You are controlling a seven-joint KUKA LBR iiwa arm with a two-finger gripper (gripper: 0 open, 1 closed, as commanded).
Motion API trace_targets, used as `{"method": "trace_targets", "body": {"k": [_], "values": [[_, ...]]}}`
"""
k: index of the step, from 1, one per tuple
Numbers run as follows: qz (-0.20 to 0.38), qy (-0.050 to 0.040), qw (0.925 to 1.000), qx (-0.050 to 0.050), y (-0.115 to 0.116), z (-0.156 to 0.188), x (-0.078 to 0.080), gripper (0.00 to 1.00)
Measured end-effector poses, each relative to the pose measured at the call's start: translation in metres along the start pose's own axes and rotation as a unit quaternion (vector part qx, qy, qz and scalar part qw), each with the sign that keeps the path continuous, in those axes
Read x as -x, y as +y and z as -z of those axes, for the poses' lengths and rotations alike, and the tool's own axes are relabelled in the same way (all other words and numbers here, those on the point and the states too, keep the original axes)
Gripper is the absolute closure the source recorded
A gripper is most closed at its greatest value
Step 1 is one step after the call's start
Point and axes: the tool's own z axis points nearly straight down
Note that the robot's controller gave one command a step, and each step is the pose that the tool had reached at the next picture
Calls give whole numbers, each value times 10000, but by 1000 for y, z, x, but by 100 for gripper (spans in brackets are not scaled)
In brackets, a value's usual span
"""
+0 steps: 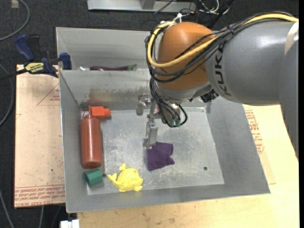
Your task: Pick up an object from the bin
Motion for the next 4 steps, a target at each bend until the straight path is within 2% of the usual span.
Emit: {"method": "trace_targets", "body": {"k": [1, 2, 3, 4], "values": [[-11, -34, 10000, 4, -1, 5, 1, 0], [264, -64, 9996, 14, -20, -26, -6, 0], [200, -25, 9998, -1, -33, -62, -32, 0], [62, -63, 10000, 20, -45, -99, -18, 0]]}}
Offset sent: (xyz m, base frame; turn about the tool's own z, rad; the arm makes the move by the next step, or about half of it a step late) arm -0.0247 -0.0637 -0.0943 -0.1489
